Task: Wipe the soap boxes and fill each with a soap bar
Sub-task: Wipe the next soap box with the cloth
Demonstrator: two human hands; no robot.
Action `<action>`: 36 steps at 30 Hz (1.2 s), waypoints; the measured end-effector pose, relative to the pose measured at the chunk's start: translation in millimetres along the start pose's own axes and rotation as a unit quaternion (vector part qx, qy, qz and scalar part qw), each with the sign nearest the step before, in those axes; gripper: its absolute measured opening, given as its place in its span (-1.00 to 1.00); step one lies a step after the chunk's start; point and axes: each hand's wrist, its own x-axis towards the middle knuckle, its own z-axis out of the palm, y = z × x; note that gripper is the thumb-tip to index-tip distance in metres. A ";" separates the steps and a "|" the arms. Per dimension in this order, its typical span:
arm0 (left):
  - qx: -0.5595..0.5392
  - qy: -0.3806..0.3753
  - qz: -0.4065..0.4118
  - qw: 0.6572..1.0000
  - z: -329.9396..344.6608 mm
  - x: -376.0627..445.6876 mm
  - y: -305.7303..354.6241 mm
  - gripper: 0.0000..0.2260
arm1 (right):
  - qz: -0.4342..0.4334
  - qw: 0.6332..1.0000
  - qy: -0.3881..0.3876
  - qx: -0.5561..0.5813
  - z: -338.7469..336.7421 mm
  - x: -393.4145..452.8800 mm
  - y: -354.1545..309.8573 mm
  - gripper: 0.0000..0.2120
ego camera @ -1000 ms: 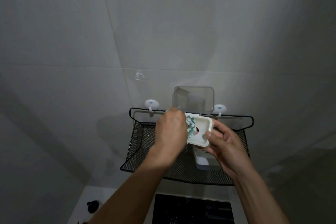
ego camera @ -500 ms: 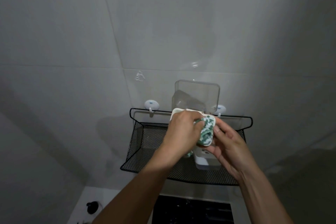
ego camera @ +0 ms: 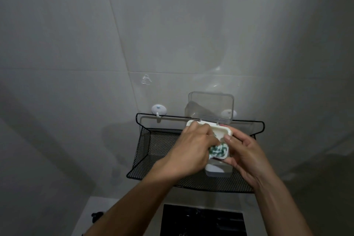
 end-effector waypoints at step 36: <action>0.184 0.117 -0.098 0.971 11.1 7.4 -23.1 -0.80 | -0.029 0.998 0.029 -0.042 0.9 -1.7 -19.0 -0.59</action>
